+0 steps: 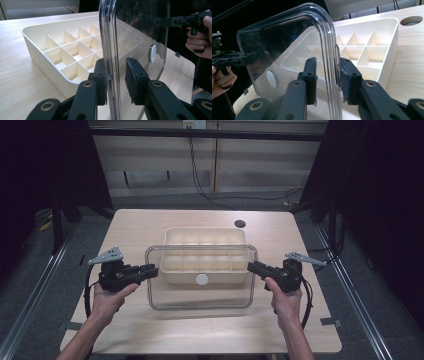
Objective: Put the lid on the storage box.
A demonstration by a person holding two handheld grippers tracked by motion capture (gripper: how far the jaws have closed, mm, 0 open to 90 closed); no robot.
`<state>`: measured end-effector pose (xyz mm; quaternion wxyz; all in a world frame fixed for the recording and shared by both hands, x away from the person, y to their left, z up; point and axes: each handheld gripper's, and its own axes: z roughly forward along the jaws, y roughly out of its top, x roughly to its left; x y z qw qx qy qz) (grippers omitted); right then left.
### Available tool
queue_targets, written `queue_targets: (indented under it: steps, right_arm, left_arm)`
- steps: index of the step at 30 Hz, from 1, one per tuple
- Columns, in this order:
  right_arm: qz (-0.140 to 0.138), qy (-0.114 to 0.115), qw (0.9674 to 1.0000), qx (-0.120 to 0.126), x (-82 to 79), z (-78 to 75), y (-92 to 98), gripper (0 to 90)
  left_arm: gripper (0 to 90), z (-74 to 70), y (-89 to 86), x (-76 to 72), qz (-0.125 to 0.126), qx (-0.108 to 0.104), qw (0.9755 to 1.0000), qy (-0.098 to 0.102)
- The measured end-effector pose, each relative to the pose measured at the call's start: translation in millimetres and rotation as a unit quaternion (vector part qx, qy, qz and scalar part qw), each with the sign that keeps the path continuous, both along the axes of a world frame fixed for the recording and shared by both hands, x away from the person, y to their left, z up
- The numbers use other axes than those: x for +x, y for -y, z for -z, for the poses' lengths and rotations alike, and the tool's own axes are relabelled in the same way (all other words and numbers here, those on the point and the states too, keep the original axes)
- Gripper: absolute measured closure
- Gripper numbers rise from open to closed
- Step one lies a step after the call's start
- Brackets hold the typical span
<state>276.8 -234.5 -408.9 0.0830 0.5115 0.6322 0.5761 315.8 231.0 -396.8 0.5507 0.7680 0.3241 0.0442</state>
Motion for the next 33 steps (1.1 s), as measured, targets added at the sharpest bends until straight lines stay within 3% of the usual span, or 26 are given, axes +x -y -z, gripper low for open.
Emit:
queue_targets:
  steps: [12, 33]
  right_arm:
    - [0.011, 0.014, 0.9998, 0.005, 13.0, -17.7, 6.1, 69.5]
    - [0.019, 0.022, 0.9995, 0.009, 41.3, -33.8, 5.5, 69.6]
  left_arm:
    - [71.4, -14.7, 6.4, 12.3, -0.004, -0.007, 0.9999, 0.011]
    - [70.6, -32.5, 9.1, 38.4, -0.021, -0.005, 0.9996, 0.016]
